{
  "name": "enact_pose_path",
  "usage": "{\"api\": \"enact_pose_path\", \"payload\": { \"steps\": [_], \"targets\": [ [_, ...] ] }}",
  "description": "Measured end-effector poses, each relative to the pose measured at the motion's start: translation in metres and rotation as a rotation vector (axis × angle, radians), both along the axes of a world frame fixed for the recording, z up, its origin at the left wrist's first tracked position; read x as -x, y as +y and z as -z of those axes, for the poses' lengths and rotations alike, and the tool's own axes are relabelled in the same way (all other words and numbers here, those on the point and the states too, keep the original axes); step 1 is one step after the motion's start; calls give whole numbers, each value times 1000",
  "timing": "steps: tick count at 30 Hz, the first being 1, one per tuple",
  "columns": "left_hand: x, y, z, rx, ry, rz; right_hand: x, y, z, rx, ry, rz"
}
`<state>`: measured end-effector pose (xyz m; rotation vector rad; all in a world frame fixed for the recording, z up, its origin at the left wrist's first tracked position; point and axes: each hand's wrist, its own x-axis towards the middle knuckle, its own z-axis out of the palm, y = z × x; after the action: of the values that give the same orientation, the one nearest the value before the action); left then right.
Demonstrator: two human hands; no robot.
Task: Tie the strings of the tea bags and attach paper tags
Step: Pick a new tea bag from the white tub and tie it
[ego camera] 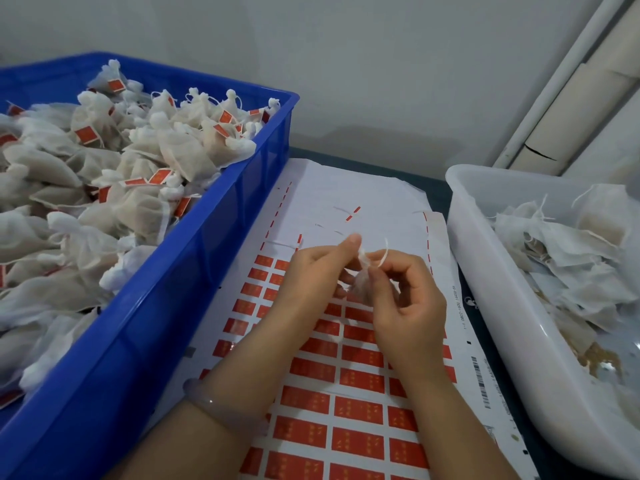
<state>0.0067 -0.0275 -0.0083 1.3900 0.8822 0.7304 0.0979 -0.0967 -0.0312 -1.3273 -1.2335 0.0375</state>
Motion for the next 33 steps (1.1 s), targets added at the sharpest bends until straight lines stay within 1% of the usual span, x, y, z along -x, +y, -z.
{"api": "enact_pose_path", "payload": {
  "steps": [1, 3, 4, 6, 8, 9, 11, 14, 18, 21, 26, 29, 33],
  "targets": [
    [1, 1, 0, 92, -35, -8, 2, 0, 0, 4, -47, -23],
    [2, 2, 0, 208, -120, 11, 6, 1, -1, 19, -119, -52],
    [2, 2, 1, 238, -165, 14, 8, 0, -1, 24, -118, -62],
    [4, 5, 2, 252, -242, -7, 8, -1, -1, 27, -37, -81],
    [6, 8, 4, 182, -264, -5, 7, -3, -2, 37, 79, -62],
    [6, 9, 5, 124, -247, 20, 5, -3, -2, 47, 136, -46],
    [8, 10, 5, 19, -195, 92, 2, -3, -4, 56, 243, -18],
    [11, 12, 4, -62, -173, 204, -4, -3, -5, 44, 355, -13],
    [12, 10, 3, -128, -128, 337, -4, -2, -6, 63, 356, -71],
    [14, 11, 4, -124, -122, 376, -1, -2, -5, 81, 348, -118],
    [16, 13, 6, -59, -127, 369, -3, -1, -4, 119, 379, -115],
    [14, 13, 6, -63, -115, 360, -4, -1, -4, 104, 399, -109],
    [13, 13, 7, -72, -125, 339, -3, -1, -3, 129, 375, -90]
  ]
}}
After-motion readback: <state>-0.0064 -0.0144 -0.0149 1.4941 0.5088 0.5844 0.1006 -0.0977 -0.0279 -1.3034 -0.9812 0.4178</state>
